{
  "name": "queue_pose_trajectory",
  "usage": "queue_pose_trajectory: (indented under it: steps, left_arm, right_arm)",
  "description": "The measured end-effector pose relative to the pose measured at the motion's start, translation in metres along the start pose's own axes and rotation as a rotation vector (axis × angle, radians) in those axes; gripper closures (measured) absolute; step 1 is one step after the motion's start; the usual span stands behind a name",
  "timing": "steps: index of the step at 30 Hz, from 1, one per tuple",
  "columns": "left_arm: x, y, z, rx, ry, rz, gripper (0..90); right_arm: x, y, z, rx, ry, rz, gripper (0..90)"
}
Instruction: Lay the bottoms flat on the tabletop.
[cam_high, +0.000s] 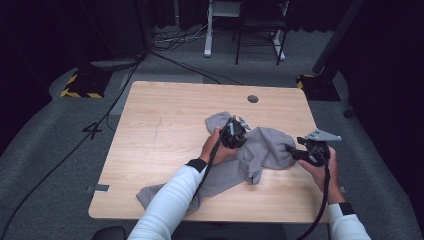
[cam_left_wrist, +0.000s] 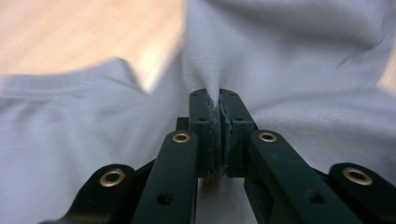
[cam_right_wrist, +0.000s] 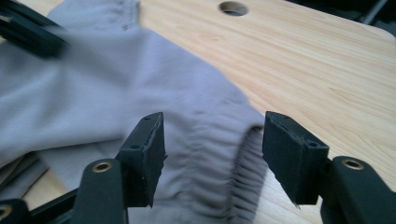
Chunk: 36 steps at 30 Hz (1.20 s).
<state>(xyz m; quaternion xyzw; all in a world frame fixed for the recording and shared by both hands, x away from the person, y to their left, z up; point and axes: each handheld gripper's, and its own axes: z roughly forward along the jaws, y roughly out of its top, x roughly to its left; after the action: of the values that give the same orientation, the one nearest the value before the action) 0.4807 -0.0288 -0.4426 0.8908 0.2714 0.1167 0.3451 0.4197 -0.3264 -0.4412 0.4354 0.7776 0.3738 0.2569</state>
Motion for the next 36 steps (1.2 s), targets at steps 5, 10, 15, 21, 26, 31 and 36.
queue_pose_trajectory:
  steps: [5, 10, 15, 21, 26, 31, 36]
  left_arm:
    - [0.018, -0.004, -0.048, -0.118, 0.038, -0.035, 85.7]
    - [0.029, -0.014, -0.086, -0.166, 0.083, -0.04, 85.6]
    - [0.037, -0.038, -0.101, -0.158, 0.083, -0.05, 84.9]
    - [0.032, -0.081, -0.107, -0.114, 0.043, -0.037, 85.4]
    - [0.022, -0.114, -0.105, -0.057, 0.001, -0.042, 85.3]
    - [0.003, -0.139, -0.107, -0.011, -0.029, -0.005, 84.4]
    - [0.004, -0.16, -0.104, 0.017, -0.046, -0.037, 83.2]
  right_arm:
    - [-0.009, -0.002, 0.002, -0.009, -0.017, 0.083, 43.2]
    - [-0.009, -0.009, 0.015, 0.063, 0.024, 0.059, 38.5]
    - [0.001, -0.012, 0.025, 0.082, 0.137, 0.05, 30.8]
    - [0.028, -0.002, 0.045, 0.103, 0.189, -0.064, 29.7]
    - [0.045, 0.008, 0.058, 0.12, 0.183, -0.144, 35.6]
    - [0.058, 0.014, 0.061, 0.119, 0.159, -0.226, 49.9]
    - [0.064, 0.017, 0.063, 0.112, 0.16, -0.239, 39.4]
